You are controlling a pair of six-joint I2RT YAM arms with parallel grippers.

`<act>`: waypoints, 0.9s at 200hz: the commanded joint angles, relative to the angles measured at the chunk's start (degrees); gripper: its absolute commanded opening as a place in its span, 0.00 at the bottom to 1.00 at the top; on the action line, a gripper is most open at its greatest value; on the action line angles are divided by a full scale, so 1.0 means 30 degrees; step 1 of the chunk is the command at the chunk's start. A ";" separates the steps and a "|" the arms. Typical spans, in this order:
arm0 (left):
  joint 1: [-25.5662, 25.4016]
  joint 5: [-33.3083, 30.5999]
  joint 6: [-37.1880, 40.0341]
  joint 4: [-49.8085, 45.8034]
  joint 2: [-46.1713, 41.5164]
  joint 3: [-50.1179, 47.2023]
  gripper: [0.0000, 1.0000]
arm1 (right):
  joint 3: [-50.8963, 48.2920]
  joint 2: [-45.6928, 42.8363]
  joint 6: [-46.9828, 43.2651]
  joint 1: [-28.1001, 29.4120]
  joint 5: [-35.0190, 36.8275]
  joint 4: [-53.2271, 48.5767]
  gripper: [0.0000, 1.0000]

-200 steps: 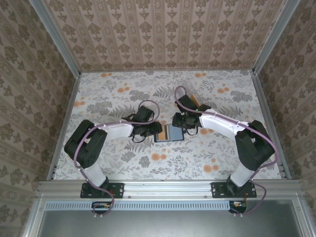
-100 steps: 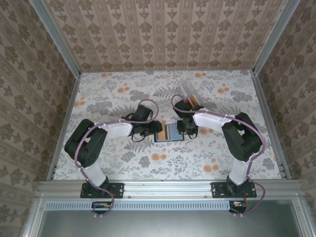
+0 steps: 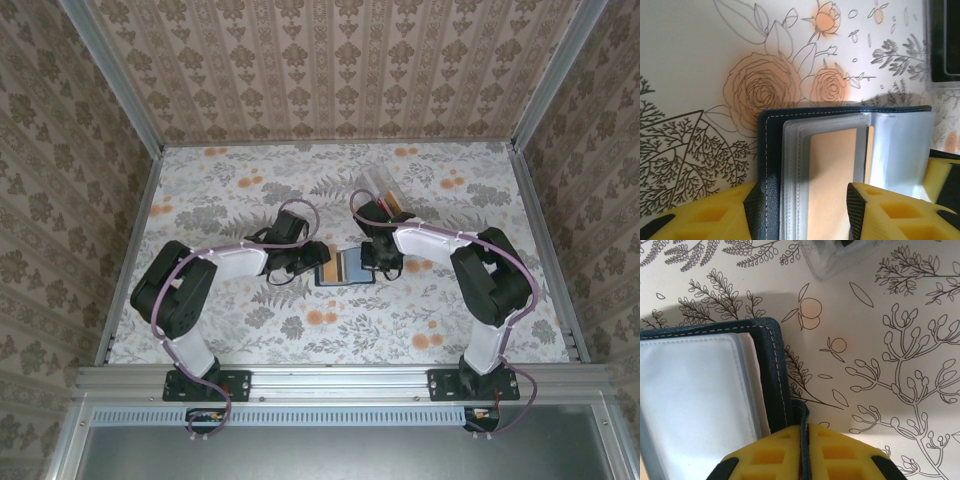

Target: Put the credit cards into the card holder

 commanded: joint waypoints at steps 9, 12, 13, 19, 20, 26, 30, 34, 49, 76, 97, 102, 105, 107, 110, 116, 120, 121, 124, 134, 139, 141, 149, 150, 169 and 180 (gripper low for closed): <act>-0.0084 0.1804 -0.0938 0.2091 -0.0970 -0.0021 0.49 | -0.0469 0.0019 0.0149 0.0140 -0.1682 0.1500 0.07; -0.0084 0.1847 -0.1009 0.2200 -0.1001 -0.0039 0.49 | -0.0470 0.0016 0.0165 0.0140 -0.1726 0.1518 0.06; -0.0084 0.1867 -0.1017 0.2238 -0.1005 -0.0061 0.49 | -0.0472 0.0018 0.0172 0.0140 -0.1734 0.1519 0.06; -0.0113 0.1936 -0.1156 0.2438 -0.1052 -0.0125 0.49 | -0.0492 0.0020 0.0208 0.0140 -0.1798 0.1535 0.06; -0.0113 0.1970 -0.1163 0.2473 -0.1045 -0.0134 0.49 | -0.0498 0.0020 0.0208 0.0140 -0.1799 0.1542 0.06; -0.0113 0.2044 -0.1267 0.2682 -0.1071 -0.0198 0.49 | -0.0518 0.0058 0.0209 0.0111 -0.1854 0.1614 0.06; -0.0113 0.2133 -0.1354 0.2829 -0.1094 -0.0254 0.48 | -0.0539 0.0077 0.0234 0.0111 -0.1907 0.1672 0.06; -0.0128 0.2164 -0.1374 0.2945 -0.1060 -0.0232 0.48 | -0.0575 0.0078 0.0252 0.0111 -0.1966 0.1716 0.06; -0.0143 0.2415 -0.1604 0.3314 -0.0907 -0.0284 0.48 | -0.0624 0.0054 0.0351 0.0107 -0.2124 0.1881 0.06; -0.0256 0.3104 -0.2285 0.4416 -0.0455 -0.0235 0.47 | -0.0746 0.0020 0.0555 0.0030 -0.2514 0.2261 0.05; -0.0362 0.3508 -0.2724 0.5177 -0.0113 -0.0172 0.47 | -0.0899 -0.0009 0.0703 -0.0050 -0.2678 0.2528 0.05; -0.0391 0.3548 -0.2794 0.5307 -0.0017 -0.0143 0.47 | -0.0953 -0.0013 0.0771 -0.0086 -0.2728 0.2559 0.05; -0.0404 0.3559 -0.2845 0.5371 0.0012 -0.0131 0.47 | -0.0984 -0.0032 0.0784 -0.0108 -0.2732 0.2613 0.05; -0.0421 0.3550 -0.2885 0.5400 0.0052 -0.0103 0.47 | -0.1019 -0.0059 0.0792 -0.0120 -0.2751 0.2643 0.05; -0.0448 0.3570 -0.2919 0.5427 0.0116 -0.0071 0.47 | -0.1055 -0.0042 0.0834 -0.0145 -0.2764 0.2682 0.05; -0.0492 0.3669 -0.3084 0.5679 0.0239 -0.0027 0.46 | -0.1184 -0.0107 0.0929 -0.0175 -0.2825 0.2797 0.05; -0.0540 0.3791 -0.3189 0.5833 0.0328 -0.0012 0.46 | -0.1299 -0.0124 0.0988 -0.0222 -0.2865 0.2898 0.05; -0.0546 0.3820 -0.3220 0.5899 0.0348 -0.0004 0.46 | -0.1311 -0.0155 0.0994 -0.0231 -0.2874 0.2912 0.05; -0.0578 0.3908 -0.3272 0.6009 0.0427 0.0025 0.46 | -0.1384 -0.0160 0.1032 -0.0262 -0.2930 0.2998 0.05; -0.0673 0.4088 -0.3530 0.6317 0.0712 0.0117 0.46 | -0.1704 -0.0316 0.1194 -0.0368 -0.3100 0.3297 0.05; -0.0731 0.4171 -0.3628 0.6450 0.0869 0.0171 0.46 | -0.1866 -0.0421 0.1257 -0.0455 -0.3225 0.3491 0.05; -0.0729 0.4186 -0.3682 0.6483 0.0940 0.0192 0.46 | -0.1913 -0.0442 0.1298 -0.0485 -0.3269 0.3566 0.05; -0.0827 0.4299 -0.3852 0.6579 0.1242 0.0303 0.46 | -0.2184 -0.0592 0.1455 -0.0615 -0.3455 0.3859 0.05; -0.0836 0.4309 -0.3873 0.6580 0.1259 0.0315 0.46 | -0.2208 -0.0608 0.1476 -0.0633 -0.3477 0.3891 0.05; -0.0977 0.4664 -0.4441 0.7270 0.2110 0.0480 0.46 | -0.2825 -0.1040 0.1800 -0.0994 -0.3937 0.4514 0.06; -0.1064 0.4726 -0.4912 0.7908 0.2456 0.0395 0.46 | -0.3084 -0.1260 0.1954 -0.1175 -0.4001 0.4651 0.07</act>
